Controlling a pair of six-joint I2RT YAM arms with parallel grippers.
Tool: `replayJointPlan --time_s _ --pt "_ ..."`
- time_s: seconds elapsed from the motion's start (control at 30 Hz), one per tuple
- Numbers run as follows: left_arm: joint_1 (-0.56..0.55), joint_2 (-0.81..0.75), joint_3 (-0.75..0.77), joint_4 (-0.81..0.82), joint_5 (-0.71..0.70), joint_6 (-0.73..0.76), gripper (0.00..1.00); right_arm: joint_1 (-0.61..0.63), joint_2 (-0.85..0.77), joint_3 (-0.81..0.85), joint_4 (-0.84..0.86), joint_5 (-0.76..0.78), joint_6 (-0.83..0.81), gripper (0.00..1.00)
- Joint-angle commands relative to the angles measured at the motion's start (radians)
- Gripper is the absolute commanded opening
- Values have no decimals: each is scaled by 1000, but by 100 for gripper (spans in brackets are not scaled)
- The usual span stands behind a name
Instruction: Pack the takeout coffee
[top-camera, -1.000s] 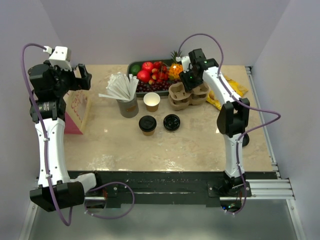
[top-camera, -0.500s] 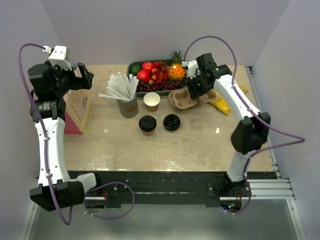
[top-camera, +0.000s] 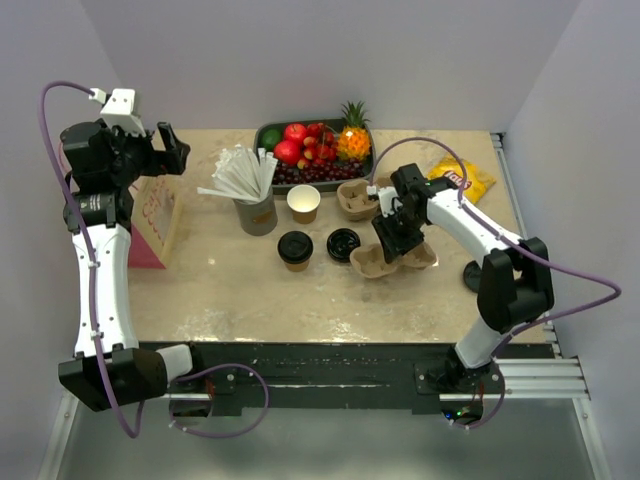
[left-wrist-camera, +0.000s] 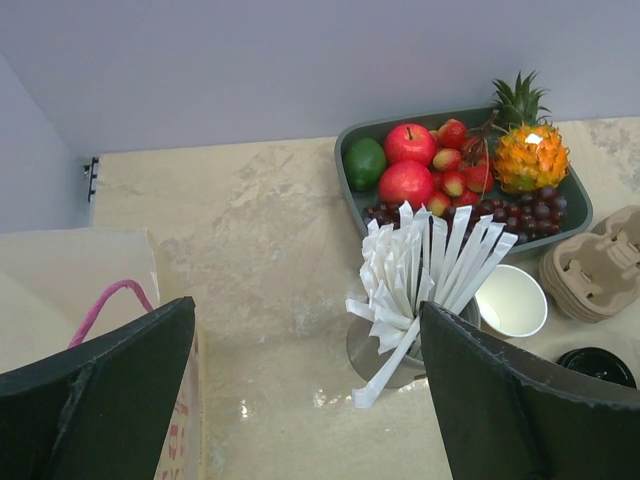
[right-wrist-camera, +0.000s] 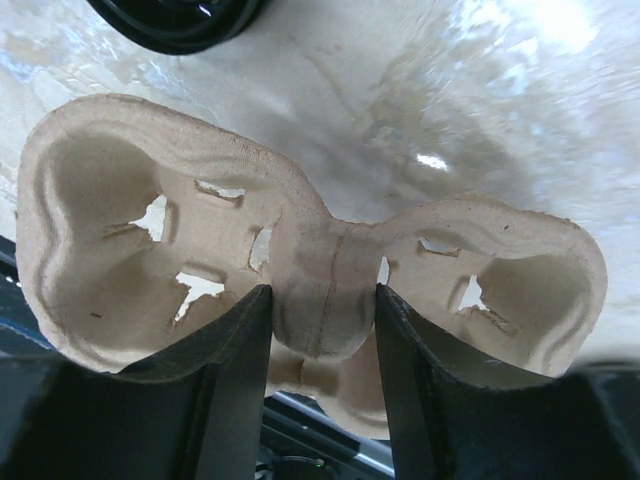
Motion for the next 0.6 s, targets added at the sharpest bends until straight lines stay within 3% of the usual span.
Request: replayJointPlan --time_s 0.0,0.2,0.37,0.47,0.57 --pt "8 -8 49 29 19 -11 98 7 28 -21 65 -50 58 49" --pt "8 -25 32 38 11 -11 98 14 45 31 -11 -52 -12 70" --pt "8 -39 23 38 28 1 98 15 26 172 -117 -78 -182 72" --pt "8 -39 19 44 48 0 97 14 -3 212 -130 -165 -434 69" --pt "8 -38 16 56 62 -8 97 12 -55 159 -175 -266 -909 68"
